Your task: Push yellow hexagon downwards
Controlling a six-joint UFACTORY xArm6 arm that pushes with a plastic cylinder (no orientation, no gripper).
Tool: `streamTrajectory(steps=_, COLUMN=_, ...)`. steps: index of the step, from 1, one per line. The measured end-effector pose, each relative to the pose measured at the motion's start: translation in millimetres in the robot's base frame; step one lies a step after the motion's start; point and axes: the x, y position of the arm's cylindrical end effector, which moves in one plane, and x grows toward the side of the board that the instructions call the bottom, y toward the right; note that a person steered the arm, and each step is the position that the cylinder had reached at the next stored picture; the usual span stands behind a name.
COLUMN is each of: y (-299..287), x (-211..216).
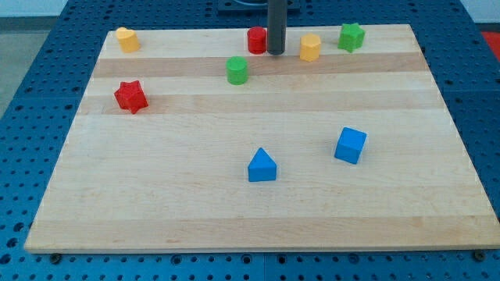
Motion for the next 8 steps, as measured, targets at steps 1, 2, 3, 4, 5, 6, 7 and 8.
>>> streamTrajectory(steps=1, y=16, x=-21)
streamTrajectory(steps=2, y=67, x=-27)
streamTrajectory(steps=3, y=96, x=-16)
streamTrajectory(steps=4, y=92, x=18)
streamTrajectory(steps=5, y=62, x=32)
streamTrajectory(steps=6, y=64, x=27)
streamTrajectory(steps=7, y=65, x=8)
streamTrajectory(steps=8, y=65, x=-14)
